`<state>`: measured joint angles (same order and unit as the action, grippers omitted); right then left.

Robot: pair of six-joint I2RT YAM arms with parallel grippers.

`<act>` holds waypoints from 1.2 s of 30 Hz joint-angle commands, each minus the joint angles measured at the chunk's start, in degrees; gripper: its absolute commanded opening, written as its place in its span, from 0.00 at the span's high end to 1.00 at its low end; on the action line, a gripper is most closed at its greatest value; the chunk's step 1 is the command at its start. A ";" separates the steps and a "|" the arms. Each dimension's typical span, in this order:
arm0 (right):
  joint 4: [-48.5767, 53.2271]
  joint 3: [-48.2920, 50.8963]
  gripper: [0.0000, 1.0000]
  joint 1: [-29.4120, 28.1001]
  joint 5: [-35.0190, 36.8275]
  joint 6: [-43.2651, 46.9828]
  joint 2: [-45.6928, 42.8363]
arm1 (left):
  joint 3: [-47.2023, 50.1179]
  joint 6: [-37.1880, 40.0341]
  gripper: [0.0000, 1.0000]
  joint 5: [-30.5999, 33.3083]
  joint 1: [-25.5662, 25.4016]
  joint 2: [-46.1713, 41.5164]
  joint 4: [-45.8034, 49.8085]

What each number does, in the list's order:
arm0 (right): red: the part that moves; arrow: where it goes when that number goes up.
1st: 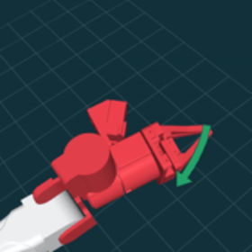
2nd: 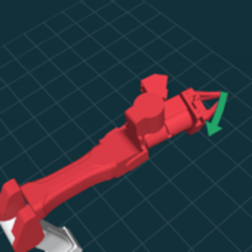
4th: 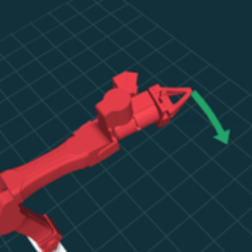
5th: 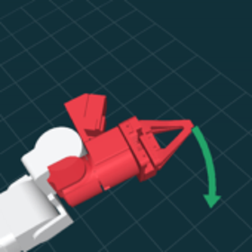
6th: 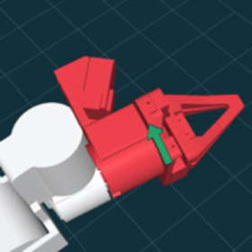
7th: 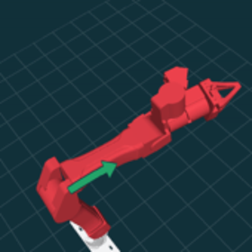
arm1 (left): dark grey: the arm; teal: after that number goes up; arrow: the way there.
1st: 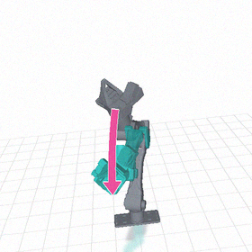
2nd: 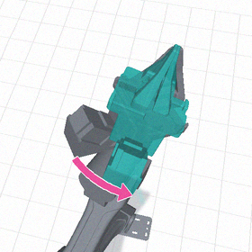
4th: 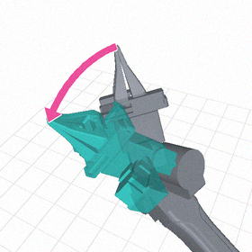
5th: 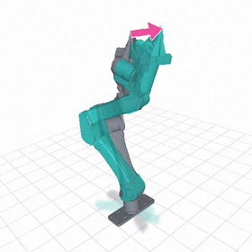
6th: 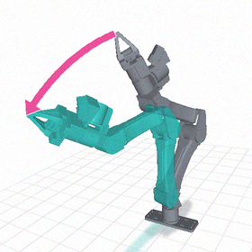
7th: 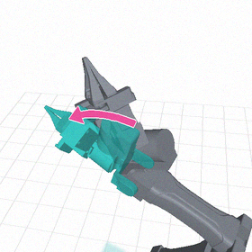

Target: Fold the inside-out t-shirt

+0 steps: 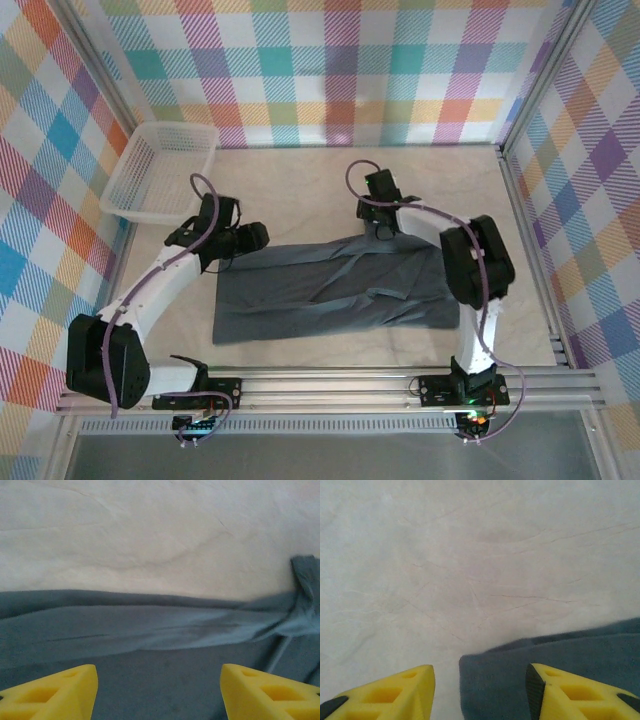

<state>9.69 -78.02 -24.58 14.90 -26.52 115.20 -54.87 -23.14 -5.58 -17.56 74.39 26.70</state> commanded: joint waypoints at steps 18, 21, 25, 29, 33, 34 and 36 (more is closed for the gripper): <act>7.31 18.23 1.00 -1.93 7.26 -14.64 -24.81 | 1.09 -0.51 0.29 -0.39 -2.74 -1.80 0.31; 6.18 35.61 0.97 -7.87 14.30 -29.90 -37.64 | 1.39 -0.51 0.29 -0.05 -2.82 -2.92 0.71; 7.43 50.02 0.64 -15.54 17.47 -45.42 -48.58 | 1.90 -0.54 0.28 0.18 -2.91 -4.05 0.92; 9.79 45.63 0.51 -15.76 17.22 -34.84 -52.17 | 1.88 -0.37 0.28 0.05 -3.00 -4.49 1.41; 13.77 35.39 0.41 -12.58 20.93 -27.05 -45.34 | 2.47 -0.53 0.28 -0.04 -3.08 -4.86 1.44; 13.69 32.64 0.41 -10.53 20.25 -24.16 -42.38 | 2.59 -0.68 0.28 -0.08 -3.09 -4.87 1.47; 14.49 27.14 0.41 -7.58 20.17 -19.64 -35.88 | 2.81 -0.84 0.28 -0.20 -3.09 -4.91 1.41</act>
<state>22.76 -45.65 -35.31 32.64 -54.02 73.45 -53.15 -23.18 -5.93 -19.81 70.91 27.00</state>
